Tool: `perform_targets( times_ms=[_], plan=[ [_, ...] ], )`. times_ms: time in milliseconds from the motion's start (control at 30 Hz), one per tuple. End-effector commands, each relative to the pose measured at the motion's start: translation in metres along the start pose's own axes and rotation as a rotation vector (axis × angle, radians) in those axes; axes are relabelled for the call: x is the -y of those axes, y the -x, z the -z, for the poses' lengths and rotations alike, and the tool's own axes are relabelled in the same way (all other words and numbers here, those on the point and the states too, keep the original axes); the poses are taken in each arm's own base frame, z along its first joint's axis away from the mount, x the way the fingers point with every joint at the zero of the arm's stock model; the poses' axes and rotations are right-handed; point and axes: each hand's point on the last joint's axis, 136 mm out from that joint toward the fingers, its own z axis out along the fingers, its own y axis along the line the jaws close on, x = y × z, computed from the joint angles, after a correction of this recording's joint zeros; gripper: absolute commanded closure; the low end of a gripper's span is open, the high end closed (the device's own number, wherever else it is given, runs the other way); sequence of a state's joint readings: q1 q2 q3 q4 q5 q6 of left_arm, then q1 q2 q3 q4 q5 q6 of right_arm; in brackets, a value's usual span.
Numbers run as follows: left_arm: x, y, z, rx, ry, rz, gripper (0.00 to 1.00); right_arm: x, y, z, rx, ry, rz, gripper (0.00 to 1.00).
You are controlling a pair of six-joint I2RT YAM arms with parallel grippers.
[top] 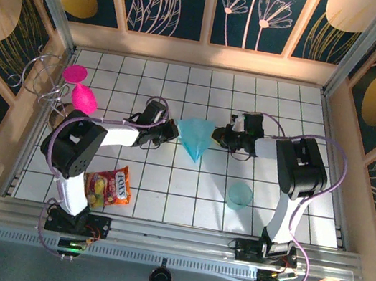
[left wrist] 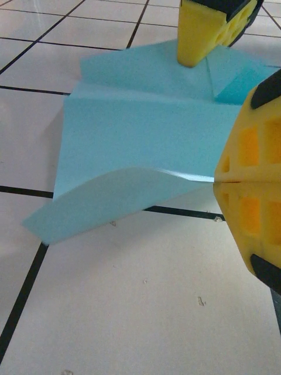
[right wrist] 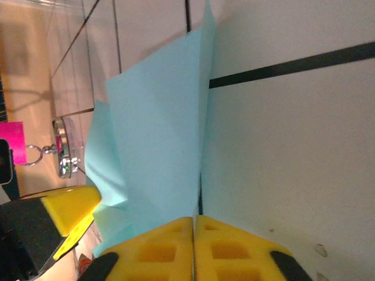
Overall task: Fold a paper plane with a square sheet of paper (pick it up from the middle)
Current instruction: Move the paper plane to the top-center of the table.
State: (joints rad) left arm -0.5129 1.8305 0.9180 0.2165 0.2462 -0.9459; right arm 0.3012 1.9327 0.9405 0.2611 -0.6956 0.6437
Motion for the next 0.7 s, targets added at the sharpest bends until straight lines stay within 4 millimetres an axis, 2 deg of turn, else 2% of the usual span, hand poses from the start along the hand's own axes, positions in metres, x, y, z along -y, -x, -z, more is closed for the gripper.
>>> perform_targets(
  times_ms=[0,133,267,400,500,667],
  plan=[
    [0.007,-0.002,-0.002,-0.008,-0.035,0.003,1.00,-0.017,0.011,0.010,0.037,-0.050,0.068,0.75],
    [0.014,-0.002,-0.002,-0.021,-0.060,-0.009,1.00,-0.028,0.019,0.025,0.090,-0.112,0.121,0.56],
    [0.015,-0.002,-0.001,-0.023,-0.062,-0.013,1.00,-0.035,0.013,0.030,0.108,-0.197,0.180,0.54],
    [0.014,-0.002,-0.001,-0.023,-0.057,-0.012,1.00,-0.046,-0.009,0.020,0.088,-0.300,0.268,0.54],
    [0.014,-0.003,-0.001,-0.025,-0.058,-0.011,1.00,-0.049,-0.029,0.011,0.055,-0.348,0.272,0.54],
    [0.016,-0.002,0.000,-0.025,-0.064,-0.010,1.00,-0.051,-0.063,-0.008,-0.006,-0.396,0.270,0.45]
  ],
)
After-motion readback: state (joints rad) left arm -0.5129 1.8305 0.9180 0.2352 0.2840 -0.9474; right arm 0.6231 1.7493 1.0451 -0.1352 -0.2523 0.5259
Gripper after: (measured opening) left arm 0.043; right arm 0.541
